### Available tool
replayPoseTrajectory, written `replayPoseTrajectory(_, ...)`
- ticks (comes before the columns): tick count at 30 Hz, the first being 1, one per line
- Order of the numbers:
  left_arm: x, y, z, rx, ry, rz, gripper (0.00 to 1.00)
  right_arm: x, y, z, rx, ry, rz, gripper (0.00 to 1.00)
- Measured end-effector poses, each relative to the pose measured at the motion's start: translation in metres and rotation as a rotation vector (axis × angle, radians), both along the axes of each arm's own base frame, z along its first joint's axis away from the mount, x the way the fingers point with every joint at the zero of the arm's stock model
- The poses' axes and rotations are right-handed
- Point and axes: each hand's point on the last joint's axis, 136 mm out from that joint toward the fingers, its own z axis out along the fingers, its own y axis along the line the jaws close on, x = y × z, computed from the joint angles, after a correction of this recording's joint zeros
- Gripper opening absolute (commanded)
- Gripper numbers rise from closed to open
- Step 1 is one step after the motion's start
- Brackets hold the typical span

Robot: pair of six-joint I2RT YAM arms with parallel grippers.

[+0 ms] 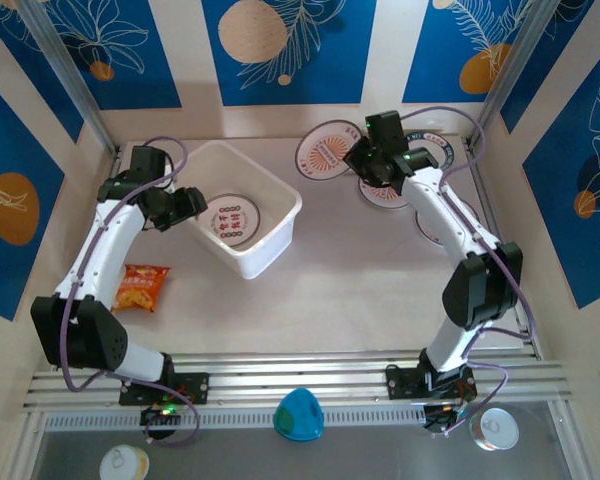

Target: Place the plates into the plastic bin on the countertop

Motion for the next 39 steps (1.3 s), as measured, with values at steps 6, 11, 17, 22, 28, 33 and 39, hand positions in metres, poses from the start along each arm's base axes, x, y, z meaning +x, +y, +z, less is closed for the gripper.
replayPoseTrajectory(6, 0.002, -0.002, 0.011, -0.014, -0.043, -0.006, 0.67, -0.014, 0.010, 0.049, -0.002, -0.091, 0.007, 0.00)
replayPoseTrajectory(11, 0.002, 0.002, 0.019, -0.034, -0.071, 0.003, 0.68, -0.031, 0.057, 0.083, 0.016, -0.168, 0.091, 0.00)
replayPoseTrajectory(17, 0.001, 0.012, 0.031, -0.066, -0.103, 0.026, 0.68, -0.047, 0.136, 0.088, 0.071, -0.167, 0.202, 0.00)
replayPoseTrajectory(22, -0.004, 0.017, 0.044, -0.085, -0.140, 0.033, 0.69, -0.052, 0.199, 0.046, 0.067, -0.075, 0.261, 0.00)
replayPoseTrajectory(28, -0.006, 0.031, 0.053, -0.087, -0.168, 0.063, 0.69, -0.068, 0.235, -0.013, 0.039, 0.061, 0.248, 0.00)
replayPoseTrajectory(33, -0.007, 0.029, 0.053, -0.097, -0.167, 0.053, 0.69, -0.074, 0.236, -0.032, 0.024, 0.118, 0.196, 0.00)
replayPoseTrajectory(39, -0.002, 0.028, 0.045, -0.107, -0.139, 0.049, 0.69, -0.071, 0.232, -0.037, 0.031, 0.142, 0.137, 0.00)
